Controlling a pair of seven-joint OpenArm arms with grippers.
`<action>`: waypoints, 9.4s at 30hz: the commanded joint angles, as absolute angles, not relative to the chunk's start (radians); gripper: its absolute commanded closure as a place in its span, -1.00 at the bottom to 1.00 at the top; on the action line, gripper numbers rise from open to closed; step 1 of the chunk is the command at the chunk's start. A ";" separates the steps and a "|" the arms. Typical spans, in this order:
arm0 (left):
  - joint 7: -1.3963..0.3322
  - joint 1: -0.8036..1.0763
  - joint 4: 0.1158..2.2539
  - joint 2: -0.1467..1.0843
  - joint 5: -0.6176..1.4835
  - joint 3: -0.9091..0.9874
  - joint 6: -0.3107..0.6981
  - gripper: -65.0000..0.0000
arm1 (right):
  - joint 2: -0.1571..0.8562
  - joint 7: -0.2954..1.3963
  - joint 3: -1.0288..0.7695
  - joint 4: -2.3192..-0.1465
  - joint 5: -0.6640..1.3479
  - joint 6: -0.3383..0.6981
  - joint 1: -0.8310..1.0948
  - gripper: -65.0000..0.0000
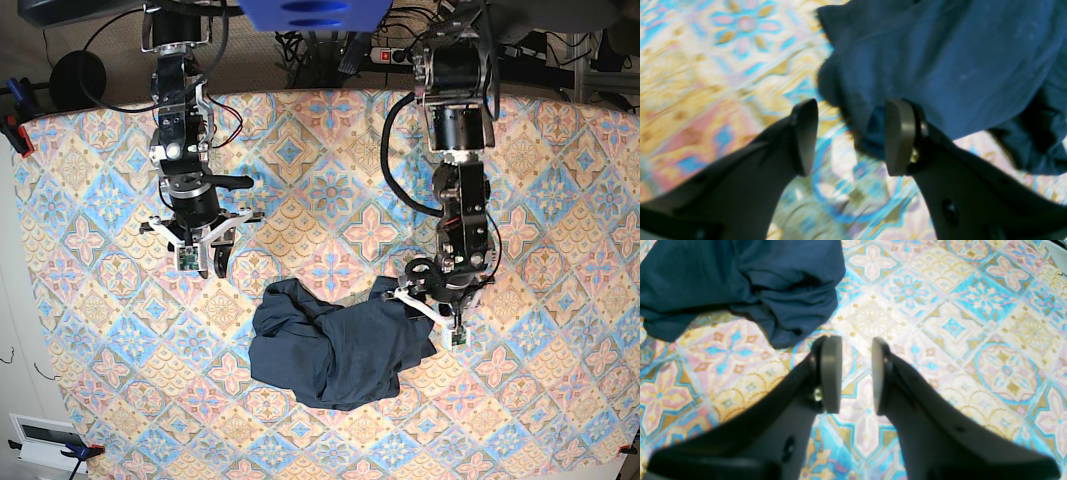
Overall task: Layout the t-shirt on the table in an organized manner, then fold the t-shirt properly
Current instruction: 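Grasp the t-shirt edge with the left gripper and drag it outward, then release the t-shirt with the left gripper and lift away, then reach the left gripper into the t-shirt bundle and grasp fabric, then grasp the t-shirt fabric with the right gripper near the bundle, then pull the grasped fabric outward with the right gripper, stretching the shirt, then grasp the opposite end of the shirt with the left gripper and pull outward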
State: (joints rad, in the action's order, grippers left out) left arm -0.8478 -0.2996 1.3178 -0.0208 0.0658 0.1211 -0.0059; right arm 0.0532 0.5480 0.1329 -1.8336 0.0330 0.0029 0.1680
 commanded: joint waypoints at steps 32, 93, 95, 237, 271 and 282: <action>-0.797 0.088 1.971 0.214 0.341 0.364 -0.002 1.00 | 0.077 0.521 0.136 -1.845 0.038 0.004 0.131 0.54; -1.150 0.206 1.831 0.237 0.518 0.317 -0.008 -0.46 | 0.136 0.673 0.723 -1.856 0.030 0.147 0.082 0.40; -1.150 0.180 1.770 0.237 0.521 0.317 -0.008 -0.46 | 0.136 0.673 0.723 -1.856 0.030 0.147 0.081 0.40; -1.181 -0.088 1.504 0.332 1.079 0.542 0.249 -0.62 | 0.127 0.670 0.456 -1.546 0.222 0.239 -0.255 0.25; -1.050 -0.160 1.504 0.335 0.788 0.249 0.249 -0.62 | 0.354 0.654 -0.363 -1.620 0.226 0.242 -0.131 0.98; -0.932 -0.229 1.486 0.302 0.572 -0.008 0.246 -0.62 | 0.351 0.653 -0.378 -1.659 0.225 0.242 -0.076 0.38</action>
